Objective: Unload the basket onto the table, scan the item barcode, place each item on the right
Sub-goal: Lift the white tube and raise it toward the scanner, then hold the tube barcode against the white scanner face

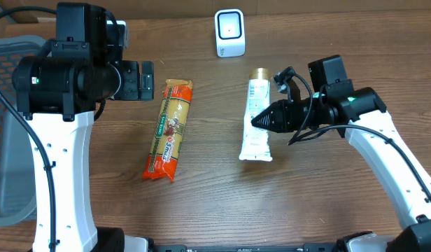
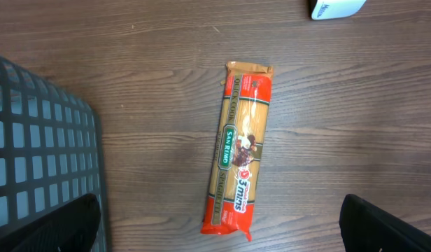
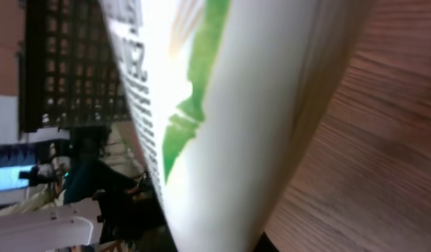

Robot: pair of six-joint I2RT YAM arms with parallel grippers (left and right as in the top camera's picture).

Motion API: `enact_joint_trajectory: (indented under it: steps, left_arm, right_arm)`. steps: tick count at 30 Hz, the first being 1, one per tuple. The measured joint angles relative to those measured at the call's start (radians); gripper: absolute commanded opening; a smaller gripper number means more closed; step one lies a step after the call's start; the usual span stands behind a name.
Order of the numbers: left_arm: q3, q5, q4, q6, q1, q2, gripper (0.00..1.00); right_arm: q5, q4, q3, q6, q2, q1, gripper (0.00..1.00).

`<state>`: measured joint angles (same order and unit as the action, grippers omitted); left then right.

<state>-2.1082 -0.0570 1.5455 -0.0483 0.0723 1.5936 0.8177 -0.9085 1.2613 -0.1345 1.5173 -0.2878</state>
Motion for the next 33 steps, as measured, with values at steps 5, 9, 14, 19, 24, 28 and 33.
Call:
enact_joint_trajectory:
  steps: [5,9,14,19,24,28,33]
  left_arm:
    - [0.000,0.000,0.000,0.000,0.000,0.000,1.00]
    - [0.000,0.000,0.000,0.000,0.000,0.000,1.00]
    - [0.000,0.000,0.000,0.000,0.000,0.000,1.00]
    - [0.000,0.000,0.000,0.000,0.000,0.000,1.00]
    - [0.000,0.000,0.000,0.000,0.000,0.000,1.00]
    - [0.000,0.000,0.000,0.000,0.000,0.000,1.00]
    - [0.000,0.000,0.000,0.000,0.000,0.000,1.00]
  right_arm:
    - [-0.238,-0.163,0.249,-0.022,0.015,-0.079,0.03]
    - [-0.490,-0.244,0.569,-0.018,0.136,-0.159,0.03]
    - [-0.885,-0.184,0.793,0.019,0.391,-0.249,0.03]
    - [-1.239,0.021,0.800,0.146,0.624,-0.278,0.03]
    - [-1.443,0.220,0.799,0.336,0.769,-0.266,0.04]
    - [-1.517,0.438,0.798,0.562,0.825,-0.248,0.04]
    - [-1.530,0.591,0.798,0.699,0.863,-0.236,0.04]
